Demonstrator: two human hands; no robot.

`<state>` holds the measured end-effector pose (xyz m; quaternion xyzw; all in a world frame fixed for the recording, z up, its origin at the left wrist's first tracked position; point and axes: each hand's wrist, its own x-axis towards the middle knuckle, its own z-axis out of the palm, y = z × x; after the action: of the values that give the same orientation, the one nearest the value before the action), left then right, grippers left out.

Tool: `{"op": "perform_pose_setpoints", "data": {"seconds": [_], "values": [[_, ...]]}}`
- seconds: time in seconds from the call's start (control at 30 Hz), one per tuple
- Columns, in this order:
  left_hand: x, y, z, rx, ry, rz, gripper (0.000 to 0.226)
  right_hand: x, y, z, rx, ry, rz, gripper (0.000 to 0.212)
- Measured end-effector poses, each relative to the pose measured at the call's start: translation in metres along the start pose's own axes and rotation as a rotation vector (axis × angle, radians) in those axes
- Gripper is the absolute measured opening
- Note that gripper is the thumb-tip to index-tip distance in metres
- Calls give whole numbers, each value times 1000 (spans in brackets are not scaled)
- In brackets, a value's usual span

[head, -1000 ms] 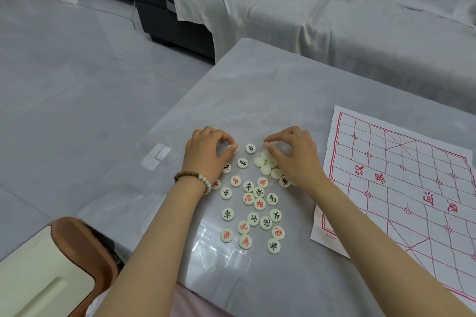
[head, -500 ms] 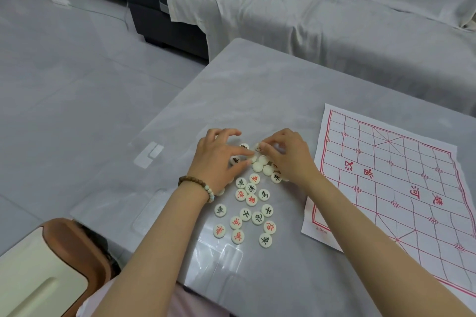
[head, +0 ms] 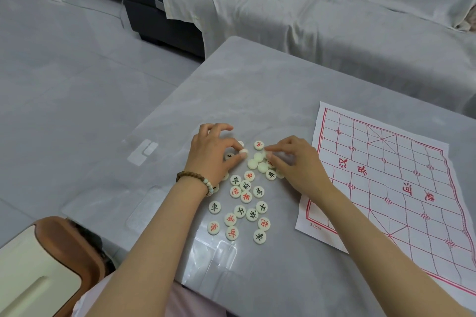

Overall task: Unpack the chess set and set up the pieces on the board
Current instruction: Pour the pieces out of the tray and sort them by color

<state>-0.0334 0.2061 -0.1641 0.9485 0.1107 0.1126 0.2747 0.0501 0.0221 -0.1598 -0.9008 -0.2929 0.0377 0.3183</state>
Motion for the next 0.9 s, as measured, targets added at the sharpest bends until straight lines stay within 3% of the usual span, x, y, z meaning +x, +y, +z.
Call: {"op": "perform_pose_setpoints", "data": {"seconds": [0.37, 0.5, 0.67, 0.9], "values": [[1, -2, 2, -54, 16, -97, 20, 16, -2, 3, 74, 36, 159, 11], [0, 0, 0, -60, 47, -54, 18, 13, -1, 1, 76, 98, 100, 14], [-5, 5, -4, -44, -53, 112, 16, 3, -5, 1, 69, -37, -54, 14], [-7, 8, -2, -12, -58, 126, 21, 3, -5, 1, -22, -79, -77, 18]]}}
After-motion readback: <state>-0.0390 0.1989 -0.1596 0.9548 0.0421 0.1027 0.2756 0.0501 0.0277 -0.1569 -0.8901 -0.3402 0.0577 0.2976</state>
